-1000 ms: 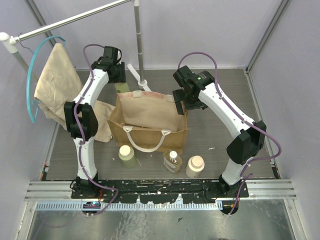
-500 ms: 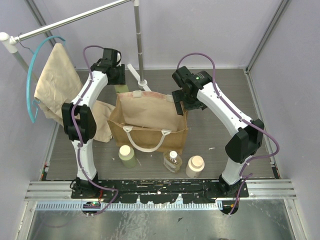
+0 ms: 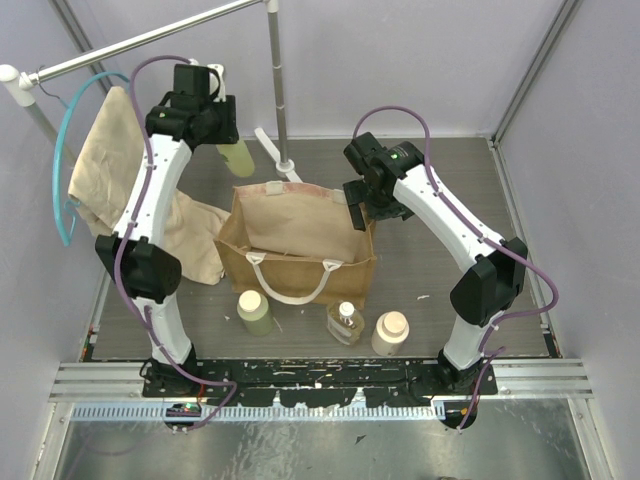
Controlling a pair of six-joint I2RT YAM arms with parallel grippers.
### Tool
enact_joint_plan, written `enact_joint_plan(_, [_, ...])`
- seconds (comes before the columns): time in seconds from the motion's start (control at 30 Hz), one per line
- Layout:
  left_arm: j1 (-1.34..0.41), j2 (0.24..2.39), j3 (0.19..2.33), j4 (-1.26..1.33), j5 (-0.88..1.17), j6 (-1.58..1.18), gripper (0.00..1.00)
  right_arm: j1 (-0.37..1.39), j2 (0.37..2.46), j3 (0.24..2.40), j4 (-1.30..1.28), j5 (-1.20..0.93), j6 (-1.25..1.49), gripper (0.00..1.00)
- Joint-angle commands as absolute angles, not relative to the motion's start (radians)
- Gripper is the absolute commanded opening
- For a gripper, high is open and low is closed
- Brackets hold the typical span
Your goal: Place the personal care products into the canvas bag
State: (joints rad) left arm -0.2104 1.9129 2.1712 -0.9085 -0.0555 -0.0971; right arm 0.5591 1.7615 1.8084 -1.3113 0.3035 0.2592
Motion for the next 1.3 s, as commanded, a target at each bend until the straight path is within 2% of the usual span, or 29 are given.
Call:
enact_joint_plan(0.0, [-0.211,1.816,2.298,-0.901,0.002,-0.078,0.00,0.557,1.756,1.814,-1.299,0.302,0.238,1.00])
enact_joint_plan(0.4, [-0.221,1.639,2.392,-0.999,0.184,-0.121,0.00,0.558,1.741,1.795,-1.280,0.295,0.234,1.00])
enact_joint_plan(0.67, [-0.221,1.438,2.246,-0.938,0.315,-0.199,0.00,0.559,1.742,1.782,-1.276,0.294,0.224,1.00])
enact_joint_plan(0.87, [-0.230,1.349,2.021,-0.918,0.374,-0.242,0.00,0.567,1.749,1.800,-1.278,0.296,0.224,1.00])
enact_joint_plan(1.27, [-0.315,1.331,1.829,-0.762,0.332,-0.259,0.00,0.589,1.745,1.786,-1.279,0.303,0.239,1.00])
